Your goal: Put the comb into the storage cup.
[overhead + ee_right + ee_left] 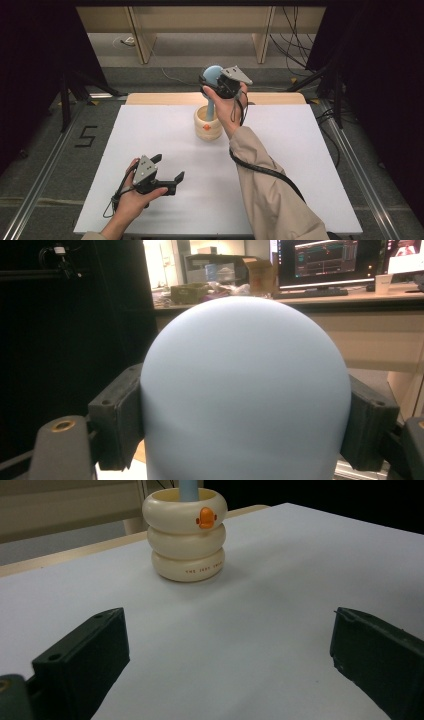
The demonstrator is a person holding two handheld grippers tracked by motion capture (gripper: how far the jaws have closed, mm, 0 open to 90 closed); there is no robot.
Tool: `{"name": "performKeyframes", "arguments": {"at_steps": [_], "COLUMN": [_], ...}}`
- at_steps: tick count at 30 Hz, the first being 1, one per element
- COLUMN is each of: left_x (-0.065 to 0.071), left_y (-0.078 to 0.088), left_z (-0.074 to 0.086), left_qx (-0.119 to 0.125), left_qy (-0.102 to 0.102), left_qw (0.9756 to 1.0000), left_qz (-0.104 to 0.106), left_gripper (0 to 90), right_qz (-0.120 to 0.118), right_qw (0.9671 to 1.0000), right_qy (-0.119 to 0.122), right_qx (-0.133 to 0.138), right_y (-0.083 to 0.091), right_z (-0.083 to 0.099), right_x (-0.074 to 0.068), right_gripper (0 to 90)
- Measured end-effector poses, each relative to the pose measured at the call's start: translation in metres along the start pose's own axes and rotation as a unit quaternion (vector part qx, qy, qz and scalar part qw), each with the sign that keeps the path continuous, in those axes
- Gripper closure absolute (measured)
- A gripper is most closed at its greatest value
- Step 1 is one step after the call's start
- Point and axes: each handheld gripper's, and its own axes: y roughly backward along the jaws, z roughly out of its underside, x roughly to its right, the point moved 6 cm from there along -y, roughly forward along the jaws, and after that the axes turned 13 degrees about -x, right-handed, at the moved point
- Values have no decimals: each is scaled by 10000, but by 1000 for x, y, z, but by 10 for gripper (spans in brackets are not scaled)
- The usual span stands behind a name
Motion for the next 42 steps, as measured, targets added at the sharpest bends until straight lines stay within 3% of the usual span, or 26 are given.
{"name": "performKeyframes", "arguments": {"at_steps": [42], "left_x": [-1], "left_y": [0], "left_z": [1], "left_qx": [-17], "left_qy": [17], "left_qw": [10000], "left_qz": [0], "left_gripper": [20], "right_qz": [116], "right_qw": [9998], "right_qy": [-140], "right_qx": [-49], "right_y": [-10], "right_z": [18], "right_x": [6], "right_gripper": [211]}}
